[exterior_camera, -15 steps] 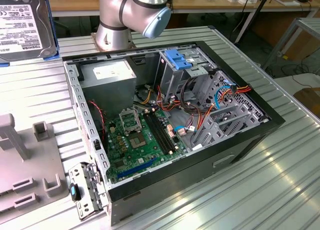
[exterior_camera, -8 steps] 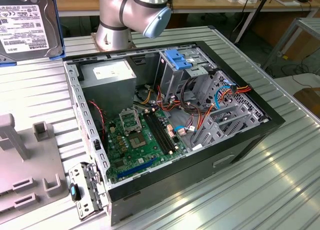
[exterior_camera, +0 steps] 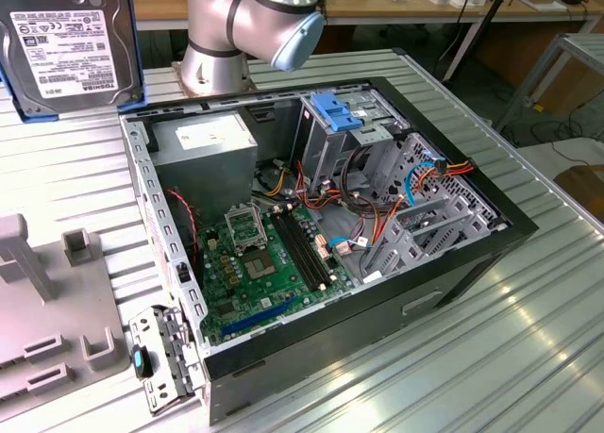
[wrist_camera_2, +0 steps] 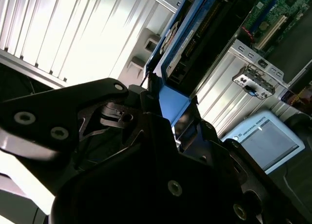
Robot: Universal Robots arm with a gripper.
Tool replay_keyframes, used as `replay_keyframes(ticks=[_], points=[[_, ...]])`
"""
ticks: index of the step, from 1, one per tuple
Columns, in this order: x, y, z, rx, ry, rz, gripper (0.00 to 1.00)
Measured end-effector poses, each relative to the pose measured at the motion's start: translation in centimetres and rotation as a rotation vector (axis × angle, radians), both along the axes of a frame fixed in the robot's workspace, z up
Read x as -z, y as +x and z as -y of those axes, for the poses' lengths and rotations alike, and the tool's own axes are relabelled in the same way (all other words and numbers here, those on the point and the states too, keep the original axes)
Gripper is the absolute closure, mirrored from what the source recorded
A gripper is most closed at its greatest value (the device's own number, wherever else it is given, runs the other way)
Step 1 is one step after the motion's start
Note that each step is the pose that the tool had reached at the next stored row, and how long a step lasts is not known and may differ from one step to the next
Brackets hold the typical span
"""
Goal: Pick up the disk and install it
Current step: 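Pick up the disk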
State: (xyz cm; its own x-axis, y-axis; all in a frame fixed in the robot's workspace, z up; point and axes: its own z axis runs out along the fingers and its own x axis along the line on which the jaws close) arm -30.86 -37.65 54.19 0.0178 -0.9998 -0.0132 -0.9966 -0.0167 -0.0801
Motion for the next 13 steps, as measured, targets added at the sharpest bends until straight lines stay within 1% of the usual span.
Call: replay_keyframes(ticks=[1,3,9,13], points=[[0.01,0.18,0.0,0.0,0.0,0.0001,0.63],[0.03,0.93,0.0,0.0,0.0,0.0,0.63],[0.09,2.27,0.0,0.0,0.0,0.0,0.63],[0.14,3.37,0.0,0.0,0.0,0.0,0.63]])
